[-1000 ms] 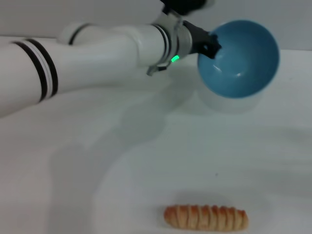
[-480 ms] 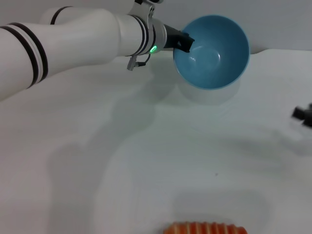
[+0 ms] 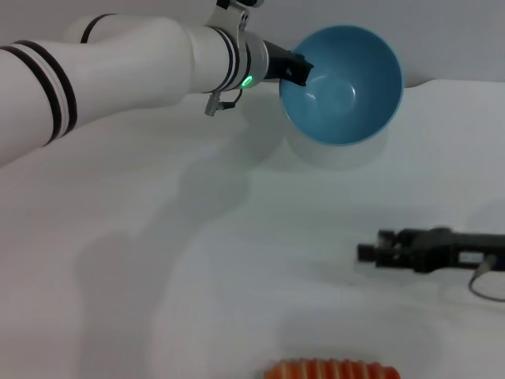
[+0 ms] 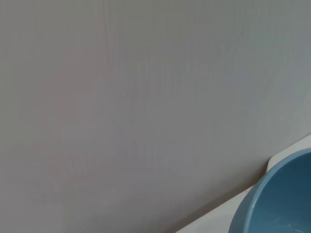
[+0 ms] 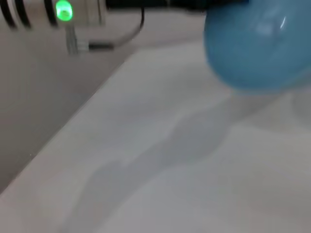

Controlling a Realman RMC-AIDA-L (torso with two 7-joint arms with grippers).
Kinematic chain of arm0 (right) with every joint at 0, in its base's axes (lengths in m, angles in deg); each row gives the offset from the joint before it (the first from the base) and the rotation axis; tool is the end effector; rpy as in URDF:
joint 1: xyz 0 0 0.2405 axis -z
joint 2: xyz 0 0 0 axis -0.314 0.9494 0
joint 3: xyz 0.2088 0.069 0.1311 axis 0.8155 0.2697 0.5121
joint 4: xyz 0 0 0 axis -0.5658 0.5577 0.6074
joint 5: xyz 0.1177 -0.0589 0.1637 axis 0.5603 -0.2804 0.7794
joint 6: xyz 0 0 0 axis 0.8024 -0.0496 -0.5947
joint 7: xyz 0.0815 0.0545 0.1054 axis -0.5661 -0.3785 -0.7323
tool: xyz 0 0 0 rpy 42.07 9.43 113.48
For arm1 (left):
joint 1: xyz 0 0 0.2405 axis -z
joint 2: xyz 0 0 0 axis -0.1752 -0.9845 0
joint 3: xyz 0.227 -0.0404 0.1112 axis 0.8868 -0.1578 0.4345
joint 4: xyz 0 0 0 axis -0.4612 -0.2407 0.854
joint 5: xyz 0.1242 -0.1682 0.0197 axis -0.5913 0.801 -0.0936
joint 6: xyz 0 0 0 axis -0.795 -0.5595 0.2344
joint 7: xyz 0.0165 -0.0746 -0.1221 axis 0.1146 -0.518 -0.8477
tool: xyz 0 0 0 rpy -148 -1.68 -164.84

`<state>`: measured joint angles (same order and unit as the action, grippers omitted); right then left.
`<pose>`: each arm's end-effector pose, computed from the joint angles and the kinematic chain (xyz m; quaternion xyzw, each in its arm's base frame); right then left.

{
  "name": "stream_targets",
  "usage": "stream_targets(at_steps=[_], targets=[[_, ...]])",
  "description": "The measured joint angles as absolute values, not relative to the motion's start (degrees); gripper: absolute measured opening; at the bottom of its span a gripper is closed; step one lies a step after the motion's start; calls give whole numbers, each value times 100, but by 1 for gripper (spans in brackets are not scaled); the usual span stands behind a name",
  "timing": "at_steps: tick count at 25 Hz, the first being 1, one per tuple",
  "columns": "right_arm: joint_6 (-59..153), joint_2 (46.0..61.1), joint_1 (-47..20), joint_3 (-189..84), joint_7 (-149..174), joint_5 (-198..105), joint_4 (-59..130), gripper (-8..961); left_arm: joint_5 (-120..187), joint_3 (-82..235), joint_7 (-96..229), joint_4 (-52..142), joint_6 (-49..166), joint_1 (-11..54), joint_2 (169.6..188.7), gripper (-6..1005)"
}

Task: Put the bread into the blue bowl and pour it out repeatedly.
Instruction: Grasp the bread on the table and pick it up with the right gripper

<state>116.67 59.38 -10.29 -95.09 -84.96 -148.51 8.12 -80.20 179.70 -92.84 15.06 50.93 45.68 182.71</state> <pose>0.2944 0.3131 -0.0422 -0.8830 0.4308 0.1669 0.0834 -0.1394 0.4609 -0.0994 -0.8759 -0.2976 -0.0546 0.3760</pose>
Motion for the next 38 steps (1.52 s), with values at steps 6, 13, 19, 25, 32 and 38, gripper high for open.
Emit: stream_targets(at_steps=[6, 13, 19, 25, 32, 38], targets=[[11510, 5959, -1261, -10222, -9065, -15154, 1071, 705, -8009, 18005, -9283, 1505, 5107, 4553, 18282, -1], [12013, 5963, -1255, -10710, -9340, -15154, 1081, 694, -8010, 18019, -9283, 1499, 5137, 4548, 18282, -1], [12051, 5946, -1232, -11241, -9764, -15176, 1096, 685, -8019, 18023, -9283, 1495, 5163, 4529, 18282, -1], [12048, 5942, -1283, -11610, -9984, -15228, 1103, 675, -8025, 18028, -9283, 1496, 5193, 4527, 18287, -1], [12002, 5930, -1331, -11800, -10182, -15256, 1078, 664, -8030, 18028, -9283, 1497, 5253, 4488, 18290, -1], [11953, 5949, -1436, -11891, -10182, -15473, 1068, 654, -8006, 18028, -9283, 1497, 5276, 4467, 18290, -2]])
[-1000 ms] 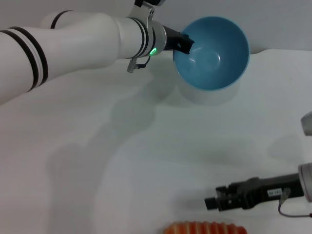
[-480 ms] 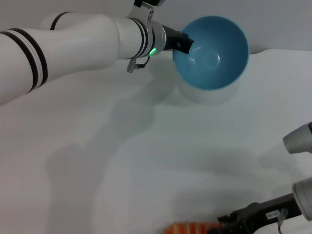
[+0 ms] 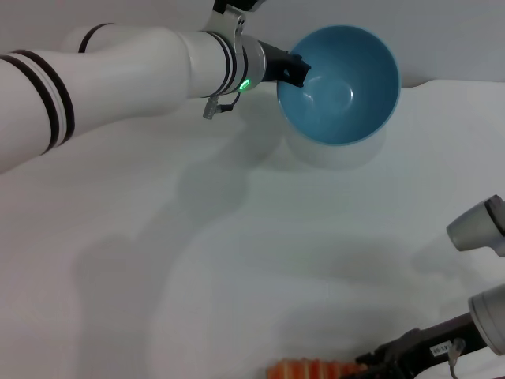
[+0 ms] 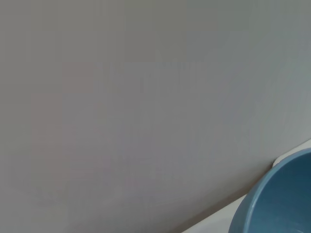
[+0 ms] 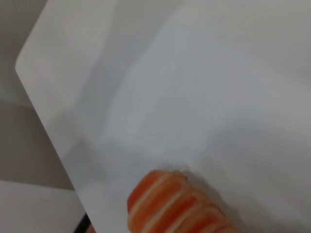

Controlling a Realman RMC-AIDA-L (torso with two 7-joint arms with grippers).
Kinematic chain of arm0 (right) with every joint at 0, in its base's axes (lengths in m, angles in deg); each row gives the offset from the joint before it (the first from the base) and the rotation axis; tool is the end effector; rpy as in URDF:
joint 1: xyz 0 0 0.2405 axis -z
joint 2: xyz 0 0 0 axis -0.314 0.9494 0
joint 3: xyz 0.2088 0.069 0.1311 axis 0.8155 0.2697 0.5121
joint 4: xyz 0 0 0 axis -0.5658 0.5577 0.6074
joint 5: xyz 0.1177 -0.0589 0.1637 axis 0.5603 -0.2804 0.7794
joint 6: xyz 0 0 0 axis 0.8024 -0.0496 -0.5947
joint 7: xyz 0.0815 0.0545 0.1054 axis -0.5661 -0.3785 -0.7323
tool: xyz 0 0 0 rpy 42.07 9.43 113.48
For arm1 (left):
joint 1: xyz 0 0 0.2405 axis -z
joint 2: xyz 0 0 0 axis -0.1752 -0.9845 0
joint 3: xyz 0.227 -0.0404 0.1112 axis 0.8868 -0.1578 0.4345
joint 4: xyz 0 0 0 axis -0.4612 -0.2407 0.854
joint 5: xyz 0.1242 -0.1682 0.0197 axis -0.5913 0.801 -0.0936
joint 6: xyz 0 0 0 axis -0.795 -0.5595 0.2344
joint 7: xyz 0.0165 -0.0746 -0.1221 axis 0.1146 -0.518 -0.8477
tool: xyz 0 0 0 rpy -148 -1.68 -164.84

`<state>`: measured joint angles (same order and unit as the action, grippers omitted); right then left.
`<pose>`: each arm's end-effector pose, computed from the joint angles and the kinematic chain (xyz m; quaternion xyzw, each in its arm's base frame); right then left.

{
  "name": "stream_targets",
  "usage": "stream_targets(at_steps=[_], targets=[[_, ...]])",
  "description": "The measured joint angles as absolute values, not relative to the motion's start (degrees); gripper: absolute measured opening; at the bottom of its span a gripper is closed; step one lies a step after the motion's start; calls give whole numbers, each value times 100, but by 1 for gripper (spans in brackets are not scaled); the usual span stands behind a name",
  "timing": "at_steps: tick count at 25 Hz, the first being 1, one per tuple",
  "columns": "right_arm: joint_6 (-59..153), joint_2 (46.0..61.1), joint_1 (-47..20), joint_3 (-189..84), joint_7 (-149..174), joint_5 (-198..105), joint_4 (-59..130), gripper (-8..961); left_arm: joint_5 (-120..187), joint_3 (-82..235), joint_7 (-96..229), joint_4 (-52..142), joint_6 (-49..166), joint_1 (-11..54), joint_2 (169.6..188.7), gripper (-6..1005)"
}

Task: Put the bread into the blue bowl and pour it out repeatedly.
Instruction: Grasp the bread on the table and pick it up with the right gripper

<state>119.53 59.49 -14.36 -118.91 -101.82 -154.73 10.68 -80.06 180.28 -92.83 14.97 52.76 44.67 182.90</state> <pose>0.2851 0.2708 -0.0892 0.8837 -0.4598 0.0377 0.0789 -0.1439 0.4593 -0.0999 -0.8726 -0.2975 -0.0613 0.3826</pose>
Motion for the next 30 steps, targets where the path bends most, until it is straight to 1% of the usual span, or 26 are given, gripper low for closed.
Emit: stream_targets(at_steps=[5, 11, 21, 24, 30], targets=[[11862, 5963, -1458, -12046, -10103, -15511, 1051, 646, -8008, 18028, -9283, 1497, 5289, 4458, 18290, -2], [11722, 6001, -1281, -12106, -9903, -15328, 765, 399, -8012, 18028, -9283, 1473, 5312, 4411, 18285, -2], [11953, 5975, -1110, -12107, -9358, -14603, 147, 274, -8013, 18028, -9283, 1478, 5313, 4396, 18281, -1], [11911, 5943, -1065, -11926, -9273, -14592, -114, 227, -8033, 18042, -9283, 1497, 5387, 4374, 18281, -1], [12141, 5896, -764, -11055, -9251, -14698, -1253, 186, -8044, 18062, -9281, 1505, 5378, 4312, 18261, -1]])
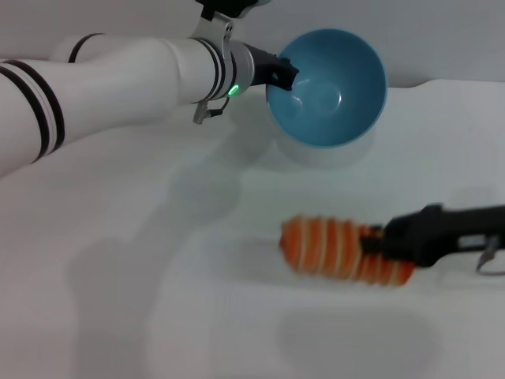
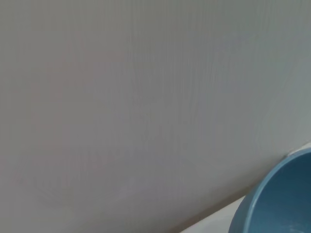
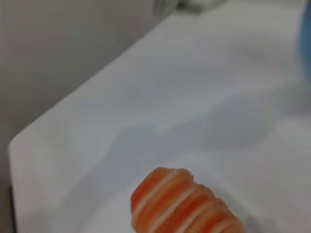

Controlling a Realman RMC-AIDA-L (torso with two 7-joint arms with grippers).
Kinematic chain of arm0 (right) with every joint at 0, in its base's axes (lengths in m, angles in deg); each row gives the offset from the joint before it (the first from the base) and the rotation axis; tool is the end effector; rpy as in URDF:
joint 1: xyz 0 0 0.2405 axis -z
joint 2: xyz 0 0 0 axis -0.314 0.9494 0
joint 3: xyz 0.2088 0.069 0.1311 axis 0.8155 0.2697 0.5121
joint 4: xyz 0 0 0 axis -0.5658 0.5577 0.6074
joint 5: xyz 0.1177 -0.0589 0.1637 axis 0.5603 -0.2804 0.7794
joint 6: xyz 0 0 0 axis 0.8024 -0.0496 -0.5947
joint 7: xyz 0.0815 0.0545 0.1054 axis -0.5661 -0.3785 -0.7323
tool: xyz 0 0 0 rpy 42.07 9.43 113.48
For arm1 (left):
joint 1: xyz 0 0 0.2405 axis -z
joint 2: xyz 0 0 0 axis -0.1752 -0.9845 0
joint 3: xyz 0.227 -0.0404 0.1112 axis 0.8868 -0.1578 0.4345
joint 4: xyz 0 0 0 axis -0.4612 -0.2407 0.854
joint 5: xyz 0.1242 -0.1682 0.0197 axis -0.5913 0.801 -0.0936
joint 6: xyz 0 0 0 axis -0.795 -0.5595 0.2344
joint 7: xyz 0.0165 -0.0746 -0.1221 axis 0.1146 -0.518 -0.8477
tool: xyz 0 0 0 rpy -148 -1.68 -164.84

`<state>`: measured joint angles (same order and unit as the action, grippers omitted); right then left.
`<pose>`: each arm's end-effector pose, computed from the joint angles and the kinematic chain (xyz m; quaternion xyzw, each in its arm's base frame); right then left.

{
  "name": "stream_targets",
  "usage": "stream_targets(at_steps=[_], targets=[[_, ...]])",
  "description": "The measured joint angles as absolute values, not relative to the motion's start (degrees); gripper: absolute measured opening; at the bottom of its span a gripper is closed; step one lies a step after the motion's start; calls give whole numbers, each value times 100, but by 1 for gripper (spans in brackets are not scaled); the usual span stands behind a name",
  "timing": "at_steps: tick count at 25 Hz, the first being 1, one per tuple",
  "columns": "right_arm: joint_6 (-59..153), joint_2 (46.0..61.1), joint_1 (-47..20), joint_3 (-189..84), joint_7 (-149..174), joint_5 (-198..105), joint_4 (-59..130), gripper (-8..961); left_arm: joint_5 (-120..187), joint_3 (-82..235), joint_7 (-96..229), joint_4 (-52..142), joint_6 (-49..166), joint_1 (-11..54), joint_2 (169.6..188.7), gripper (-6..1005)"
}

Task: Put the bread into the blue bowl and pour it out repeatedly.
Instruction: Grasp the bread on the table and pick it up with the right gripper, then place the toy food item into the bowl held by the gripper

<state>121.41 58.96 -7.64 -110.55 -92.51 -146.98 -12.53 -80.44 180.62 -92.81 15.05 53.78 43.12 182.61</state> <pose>0.2476 0.3228 -0.0224 -0.9403 0.3185 0.1054 0.0577 -0.1566 0.4577 -0.0969 -0.8679 -0.3011 -0.0577 0.3909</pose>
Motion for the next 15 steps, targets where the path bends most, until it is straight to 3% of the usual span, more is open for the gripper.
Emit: stream_targets(at_steps=[15], targets=[[12557, 5896, -594, -8837, -9234, -14810, -2564, 172, -8032, 18367, -9145, 1181, 4933, 4266, 18279, -2]])
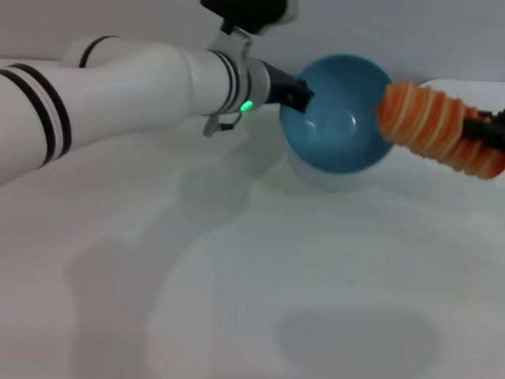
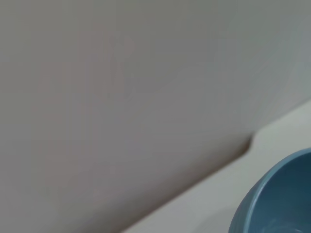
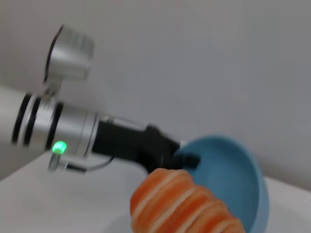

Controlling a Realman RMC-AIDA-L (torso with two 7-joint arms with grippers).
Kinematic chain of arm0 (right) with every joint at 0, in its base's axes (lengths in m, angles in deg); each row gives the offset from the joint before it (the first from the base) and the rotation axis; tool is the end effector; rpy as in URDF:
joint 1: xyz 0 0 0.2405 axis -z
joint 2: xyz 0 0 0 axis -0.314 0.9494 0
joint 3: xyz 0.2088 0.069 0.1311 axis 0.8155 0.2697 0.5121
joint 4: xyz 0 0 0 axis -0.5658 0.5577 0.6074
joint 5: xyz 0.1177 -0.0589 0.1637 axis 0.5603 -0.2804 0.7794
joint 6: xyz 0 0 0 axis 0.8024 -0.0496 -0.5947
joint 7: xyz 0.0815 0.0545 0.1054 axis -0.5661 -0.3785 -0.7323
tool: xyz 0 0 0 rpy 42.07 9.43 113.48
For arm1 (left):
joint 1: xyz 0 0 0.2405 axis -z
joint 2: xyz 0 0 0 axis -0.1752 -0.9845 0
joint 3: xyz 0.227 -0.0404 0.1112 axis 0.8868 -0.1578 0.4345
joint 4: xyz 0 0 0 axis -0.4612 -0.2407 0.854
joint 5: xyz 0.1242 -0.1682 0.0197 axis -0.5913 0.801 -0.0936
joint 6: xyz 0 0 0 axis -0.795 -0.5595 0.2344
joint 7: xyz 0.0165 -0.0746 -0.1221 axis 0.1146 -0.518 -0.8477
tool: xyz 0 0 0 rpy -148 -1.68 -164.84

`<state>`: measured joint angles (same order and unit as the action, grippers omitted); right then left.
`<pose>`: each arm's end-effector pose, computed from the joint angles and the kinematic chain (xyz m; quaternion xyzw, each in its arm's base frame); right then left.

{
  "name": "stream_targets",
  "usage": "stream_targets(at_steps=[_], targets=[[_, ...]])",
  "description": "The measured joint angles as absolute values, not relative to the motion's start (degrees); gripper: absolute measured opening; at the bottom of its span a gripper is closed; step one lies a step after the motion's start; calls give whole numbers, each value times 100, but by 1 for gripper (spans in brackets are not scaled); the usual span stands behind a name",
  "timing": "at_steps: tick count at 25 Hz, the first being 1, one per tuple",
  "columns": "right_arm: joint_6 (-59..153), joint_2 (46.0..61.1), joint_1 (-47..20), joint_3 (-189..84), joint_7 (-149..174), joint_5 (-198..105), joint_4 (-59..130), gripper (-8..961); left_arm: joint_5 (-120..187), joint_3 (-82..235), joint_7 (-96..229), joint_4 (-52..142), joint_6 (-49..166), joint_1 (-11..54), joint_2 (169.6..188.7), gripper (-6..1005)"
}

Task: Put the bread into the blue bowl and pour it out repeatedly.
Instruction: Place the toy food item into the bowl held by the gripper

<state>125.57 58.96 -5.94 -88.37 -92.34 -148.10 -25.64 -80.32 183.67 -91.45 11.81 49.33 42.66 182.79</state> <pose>0.2547 0.3455 0.0788 -0.9056 0.3068 0.1907 0.2221 -0.1477 0.4431 -0.1117 -0.8930 -0.2763 -0.0317 0.3537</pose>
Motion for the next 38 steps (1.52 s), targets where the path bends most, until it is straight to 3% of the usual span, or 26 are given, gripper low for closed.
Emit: stream_targets(at_steps=[18, 38], targets=[[11570, 5953, -1444, -9132, -8531, -14423, -883, 154, -7956, 18811, -9191, 682, 4528, 4184, 18327, -2], [10538, 5945, -1577, -9209, -8436, -14343, -75, 158, -7759, 18745, -9214, 591, 4239, 4229, 18300, -2]])
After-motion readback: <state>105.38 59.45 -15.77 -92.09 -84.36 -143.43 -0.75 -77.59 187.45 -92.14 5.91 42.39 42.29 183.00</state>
